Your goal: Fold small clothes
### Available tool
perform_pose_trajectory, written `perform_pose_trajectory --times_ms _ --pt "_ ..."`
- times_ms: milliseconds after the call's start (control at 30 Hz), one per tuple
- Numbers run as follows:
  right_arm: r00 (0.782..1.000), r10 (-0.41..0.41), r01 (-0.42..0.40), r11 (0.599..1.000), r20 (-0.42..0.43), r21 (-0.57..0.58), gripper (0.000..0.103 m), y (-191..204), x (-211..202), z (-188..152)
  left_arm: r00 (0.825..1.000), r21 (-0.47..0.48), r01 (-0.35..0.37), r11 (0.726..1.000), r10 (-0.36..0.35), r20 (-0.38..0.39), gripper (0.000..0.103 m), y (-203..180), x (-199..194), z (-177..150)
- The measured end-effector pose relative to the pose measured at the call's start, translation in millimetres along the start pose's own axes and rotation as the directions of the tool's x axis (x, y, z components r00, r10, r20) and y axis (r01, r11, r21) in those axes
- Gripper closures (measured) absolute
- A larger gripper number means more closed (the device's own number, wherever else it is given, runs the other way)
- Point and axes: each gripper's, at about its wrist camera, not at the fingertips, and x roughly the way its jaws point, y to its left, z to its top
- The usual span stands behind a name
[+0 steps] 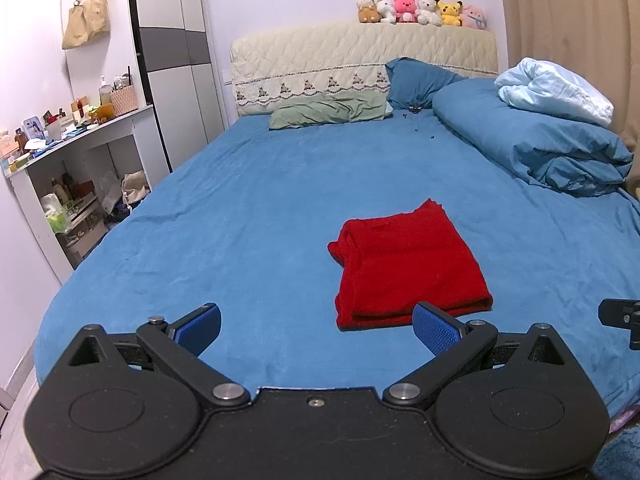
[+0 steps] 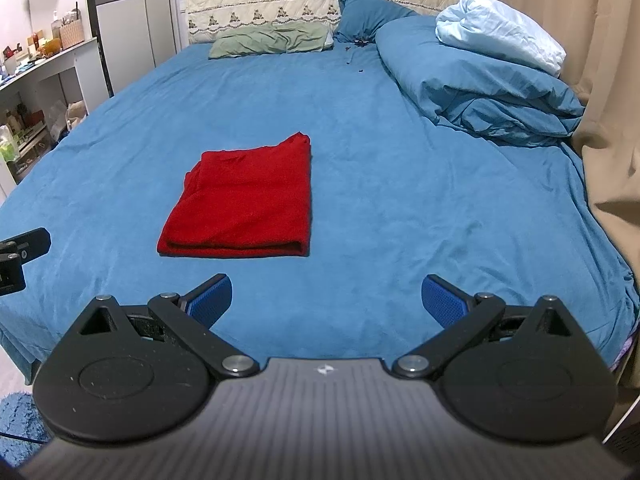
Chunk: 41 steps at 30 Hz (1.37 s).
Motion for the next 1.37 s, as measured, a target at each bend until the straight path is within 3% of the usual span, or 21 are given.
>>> perform_pose_trajectory --times_ms 700,1367 --pt "1.000 0.003 -0.003 1.000 -0.001 -0.004 0.000 0 1 1 1.000 -0.003 0.001 1.000 -0.001 0.004 0.000 2 -2 -1" --pt "1.000 0.005 -0.005 1.000 0.003 -0.005 0.000 -3 3 4 0.998 -0.019 0.017 1.000 -0.016 0.059 0.000 12 -8 -4"
